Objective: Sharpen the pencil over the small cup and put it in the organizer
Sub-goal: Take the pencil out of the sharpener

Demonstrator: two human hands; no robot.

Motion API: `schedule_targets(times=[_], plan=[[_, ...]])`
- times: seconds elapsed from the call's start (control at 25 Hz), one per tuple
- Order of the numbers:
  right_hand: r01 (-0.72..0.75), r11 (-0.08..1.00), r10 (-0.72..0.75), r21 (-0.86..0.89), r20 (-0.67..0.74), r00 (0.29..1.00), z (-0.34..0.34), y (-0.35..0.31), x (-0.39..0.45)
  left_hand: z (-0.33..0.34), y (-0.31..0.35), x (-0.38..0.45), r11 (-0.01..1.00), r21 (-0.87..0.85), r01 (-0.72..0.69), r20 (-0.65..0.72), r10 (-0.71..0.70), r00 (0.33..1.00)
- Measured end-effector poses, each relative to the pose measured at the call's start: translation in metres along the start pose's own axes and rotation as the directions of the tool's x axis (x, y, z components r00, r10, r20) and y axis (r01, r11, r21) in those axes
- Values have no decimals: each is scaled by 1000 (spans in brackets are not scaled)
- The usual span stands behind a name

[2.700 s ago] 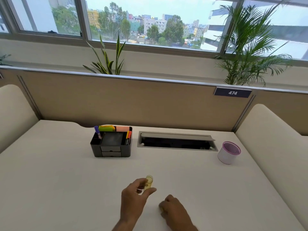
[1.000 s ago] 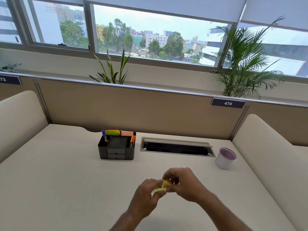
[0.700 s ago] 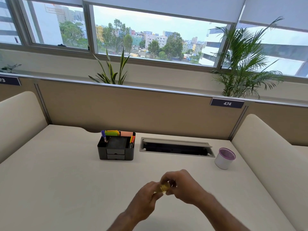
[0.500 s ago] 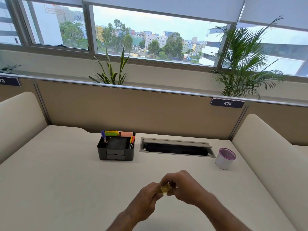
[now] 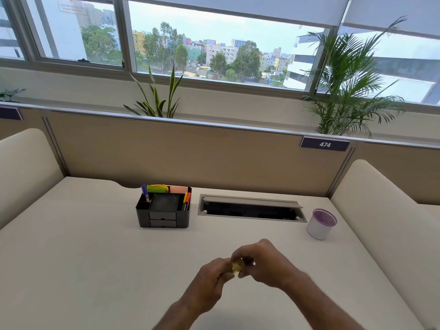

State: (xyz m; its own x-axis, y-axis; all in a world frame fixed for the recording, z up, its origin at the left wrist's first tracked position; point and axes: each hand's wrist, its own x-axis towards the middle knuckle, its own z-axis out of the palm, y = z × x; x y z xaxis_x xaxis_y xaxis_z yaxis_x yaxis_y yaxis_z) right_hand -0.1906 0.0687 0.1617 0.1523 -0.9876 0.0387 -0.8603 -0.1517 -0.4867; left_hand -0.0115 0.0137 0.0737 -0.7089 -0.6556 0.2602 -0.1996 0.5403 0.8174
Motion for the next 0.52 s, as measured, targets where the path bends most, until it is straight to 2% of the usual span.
schedule_targets(times=[0.36,0.52], plan=[[-9,1000,9,6,-5,1000,5,5,14,1,-16,7,999,-42,29,-21,-30,999],[-18,997,21,-77,48,999,14,3,36,-8,-32,11,995,-35,98,-21,-99,995]])
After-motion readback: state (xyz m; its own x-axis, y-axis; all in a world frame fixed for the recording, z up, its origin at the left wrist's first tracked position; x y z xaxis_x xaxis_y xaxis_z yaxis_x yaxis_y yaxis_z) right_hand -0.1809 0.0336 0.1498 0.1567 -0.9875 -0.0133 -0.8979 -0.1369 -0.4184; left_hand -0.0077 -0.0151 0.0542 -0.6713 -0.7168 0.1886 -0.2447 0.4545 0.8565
